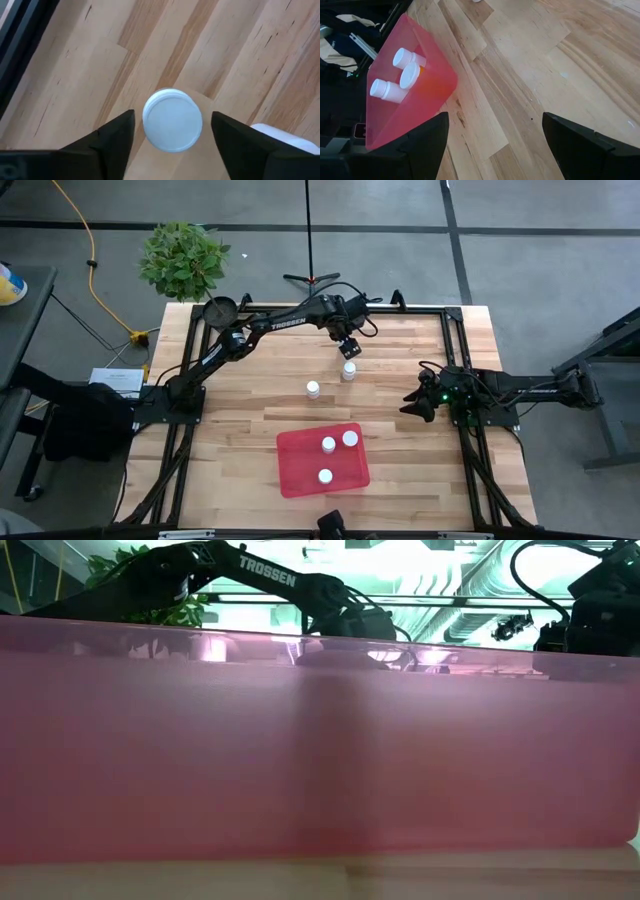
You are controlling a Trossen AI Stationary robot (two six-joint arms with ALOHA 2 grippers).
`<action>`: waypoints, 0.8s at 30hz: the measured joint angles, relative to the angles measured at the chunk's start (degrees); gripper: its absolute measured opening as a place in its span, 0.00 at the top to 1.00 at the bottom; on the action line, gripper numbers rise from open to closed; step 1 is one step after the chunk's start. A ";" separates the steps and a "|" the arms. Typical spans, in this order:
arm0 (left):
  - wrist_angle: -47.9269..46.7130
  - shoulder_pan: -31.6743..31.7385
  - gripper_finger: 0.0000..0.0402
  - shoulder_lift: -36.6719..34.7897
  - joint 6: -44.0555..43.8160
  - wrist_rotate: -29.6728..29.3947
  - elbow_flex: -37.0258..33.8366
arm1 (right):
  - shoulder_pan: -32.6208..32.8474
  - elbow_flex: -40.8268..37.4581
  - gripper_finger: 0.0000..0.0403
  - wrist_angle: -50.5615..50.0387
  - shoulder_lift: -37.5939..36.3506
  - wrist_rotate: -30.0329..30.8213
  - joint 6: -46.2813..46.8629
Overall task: Pick and place pill bottles into a basket
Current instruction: Put the white pill bottle into the red bin
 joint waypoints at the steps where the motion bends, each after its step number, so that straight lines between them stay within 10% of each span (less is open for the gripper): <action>1: 0.12 0.00 0.30 0.00 0.00 0.00 0.00 | 0.00 0.00 0.23 0.00 0.00 0.00 0.04; 9: 0.14 0.00 0.53 -0.03 0.00 -0.04 0.00 | 0.02 0.00 0.23 0.02 0.00 -0.33 0.03; 24: -0.34 0.00 0.53 -0.07 0.00 -0.04 0.00 | 0.02 0.00 0.23 0.02 -0.02 -0.28 -0.02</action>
